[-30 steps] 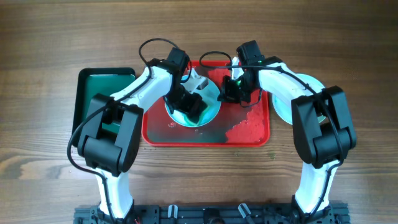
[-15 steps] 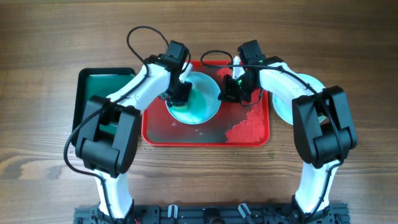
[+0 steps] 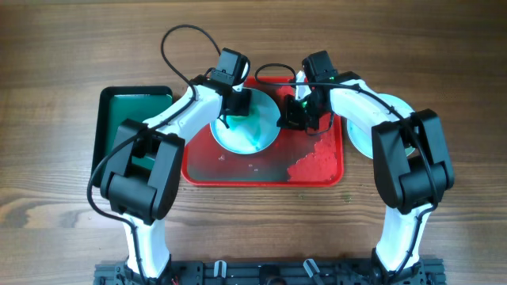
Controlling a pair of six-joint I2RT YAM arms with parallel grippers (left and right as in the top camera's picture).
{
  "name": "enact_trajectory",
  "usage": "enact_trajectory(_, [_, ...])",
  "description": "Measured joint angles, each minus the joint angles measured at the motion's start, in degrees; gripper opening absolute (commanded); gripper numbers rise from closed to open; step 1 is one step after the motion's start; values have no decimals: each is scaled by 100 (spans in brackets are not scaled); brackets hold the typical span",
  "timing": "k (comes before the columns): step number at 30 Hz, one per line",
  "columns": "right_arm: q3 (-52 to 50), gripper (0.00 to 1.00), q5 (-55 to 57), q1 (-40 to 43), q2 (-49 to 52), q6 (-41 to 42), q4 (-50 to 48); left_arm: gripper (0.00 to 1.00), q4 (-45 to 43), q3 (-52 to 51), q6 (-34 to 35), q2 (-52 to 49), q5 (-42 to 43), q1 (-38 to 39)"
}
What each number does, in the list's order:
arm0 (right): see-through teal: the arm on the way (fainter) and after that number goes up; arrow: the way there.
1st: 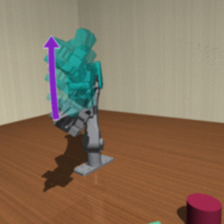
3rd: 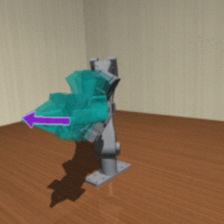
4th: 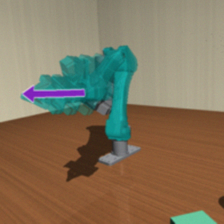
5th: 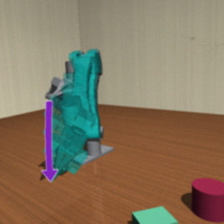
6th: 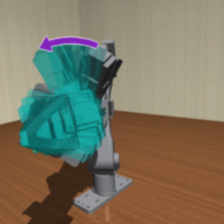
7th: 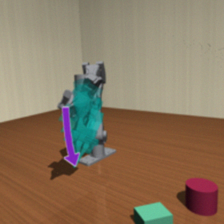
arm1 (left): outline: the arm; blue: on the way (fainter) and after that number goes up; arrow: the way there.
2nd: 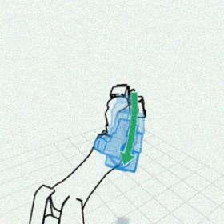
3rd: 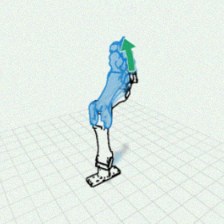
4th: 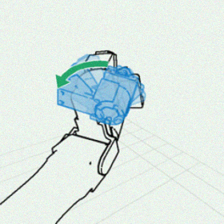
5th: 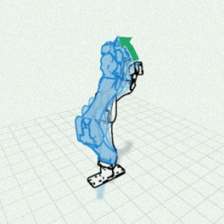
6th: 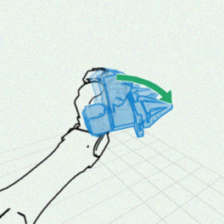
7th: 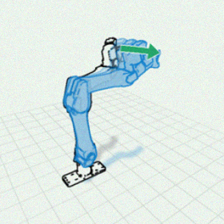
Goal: Clean dirty plates on tray and stack at the side
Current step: 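Scrub the held plate with the sponge in the left gripper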
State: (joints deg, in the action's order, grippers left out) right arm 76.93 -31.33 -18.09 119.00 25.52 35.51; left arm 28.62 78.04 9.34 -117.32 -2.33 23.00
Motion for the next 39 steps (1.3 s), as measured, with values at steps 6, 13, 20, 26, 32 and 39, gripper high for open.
enact_trajectory(6, [0, 4, -61, -24, 0, -4, 31, 4, 1585, 129, 87, 101, -63, -46])
enact_trajectory(13, [0, 4, -63, -15, 0, -4, 44, 4, 1880, -31, -2177, -13, 3556, -107])
enact_trajectory(20, [0, 4, -79, -15, 0, 4, 4, 4, -186, -48, -442, -15, 901, -33])
enact_trajectory(26, [0, 4, -140, -48, 0, 17, -28, 4, 1543, 376, 656, 20, -763, -197])
enact_trajectory(32, [0, 34, -144, -35, 0, -9, -9, 4, 3985, 2583, 682, 275, 39, -866])
enact_trajectory(39, [2, 40, 9, -35, 0, -146, -219, 4, 4098, 2651, 667, 424, 597, -1534])
